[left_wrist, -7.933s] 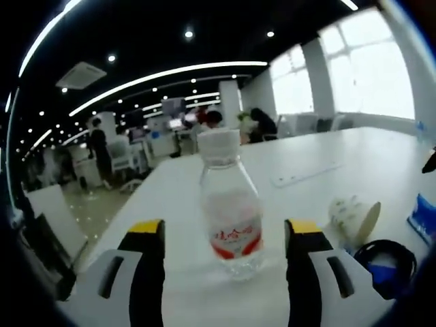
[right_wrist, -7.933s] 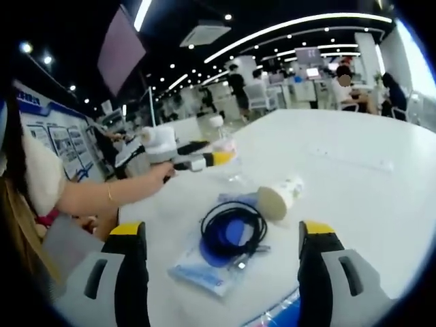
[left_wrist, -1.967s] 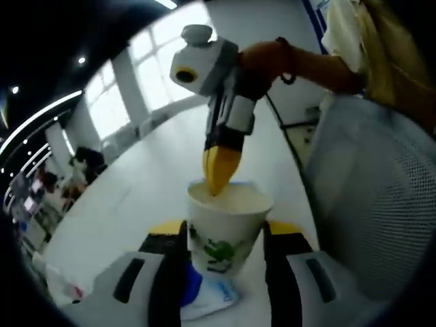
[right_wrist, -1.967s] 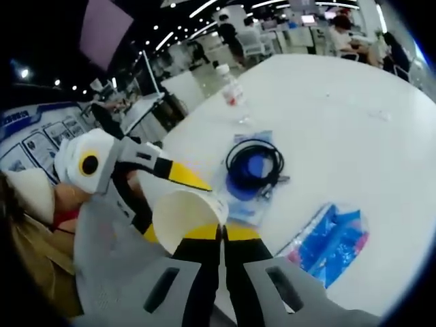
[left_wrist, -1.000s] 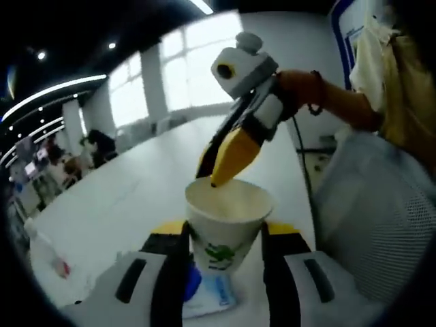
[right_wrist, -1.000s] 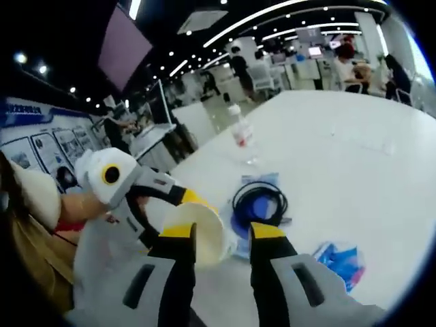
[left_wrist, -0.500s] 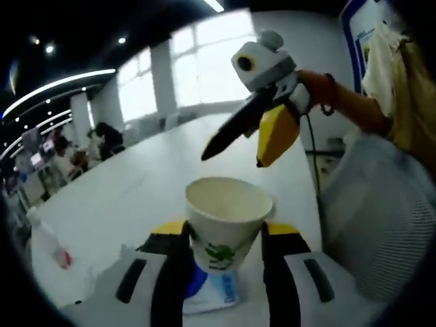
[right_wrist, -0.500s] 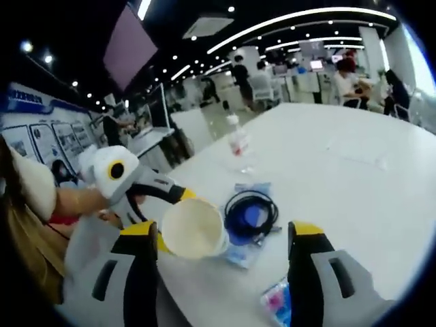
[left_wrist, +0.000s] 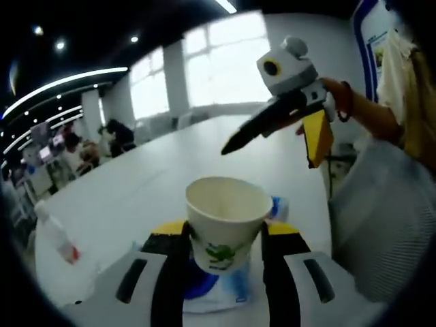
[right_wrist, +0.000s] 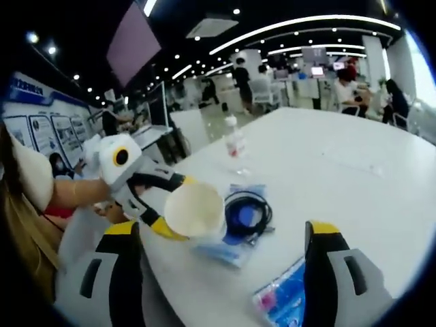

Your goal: Arrange the tabletop items into an orderly group along one side of the table until the central work area is clear of visible clutter.

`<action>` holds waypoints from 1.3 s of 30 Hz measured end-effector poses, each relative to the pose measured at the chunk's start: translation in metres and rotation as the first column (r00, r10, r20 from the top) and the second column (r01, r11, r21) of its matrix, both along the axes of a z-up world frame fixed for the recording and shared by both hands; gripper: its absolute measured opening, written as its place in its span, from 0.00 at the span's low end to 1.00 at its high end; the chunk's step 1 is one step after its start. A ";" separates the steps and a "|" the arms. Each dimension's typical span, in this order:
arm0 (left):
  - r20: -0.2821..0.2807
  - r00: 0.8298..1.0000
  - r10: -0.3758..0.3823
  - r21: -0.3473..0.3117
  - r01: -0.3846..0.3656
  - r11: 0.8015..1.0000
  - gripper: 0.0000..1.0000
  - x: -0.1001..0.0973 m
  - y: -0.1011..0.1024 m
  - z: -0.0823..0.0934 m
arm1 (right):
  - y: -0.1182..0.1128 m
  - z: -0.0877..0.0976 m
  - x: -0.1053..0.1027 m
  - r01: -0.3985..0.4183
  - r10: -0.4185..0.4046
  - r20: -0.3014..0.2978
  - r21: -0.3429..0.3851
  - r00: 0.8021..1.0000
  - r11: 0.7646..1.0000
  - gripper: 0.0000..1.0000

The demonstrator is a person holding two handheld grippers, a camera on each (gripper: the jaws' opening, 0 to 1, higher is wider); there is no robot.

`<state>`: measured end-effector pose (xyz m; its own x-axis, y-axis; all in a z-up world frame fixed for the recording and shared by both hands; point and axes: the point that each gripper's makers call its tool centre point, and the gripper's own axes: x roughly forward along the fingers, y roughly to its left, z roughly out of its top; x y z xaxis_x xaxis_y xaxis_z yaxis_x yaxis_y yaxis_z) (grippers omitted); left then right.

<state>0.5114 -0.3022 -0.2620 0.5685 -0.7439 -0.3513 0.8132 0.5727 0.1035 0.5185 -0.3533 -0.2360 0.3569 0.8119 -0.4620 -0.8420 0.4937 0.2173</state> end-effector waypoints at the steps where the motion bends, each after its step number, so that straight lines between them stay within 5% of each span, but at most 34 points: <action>1: 0.004 1.000 0.008 0.004 -0.008 1.000 0.39 0.001 0.001 0.000 | -0.001 -0.001 0.001 0.004 -0.004 0.001 -0.001 1.000 1.000 0.99; 39: 0.047 0.969 0.241 -0.056 -0.239 0.969 0.39 0.076 0.041 0.015 | -0.014 -0.028 -0.002 0.002 -0.004 -0.062 -0.030 0.998 1.000 0.99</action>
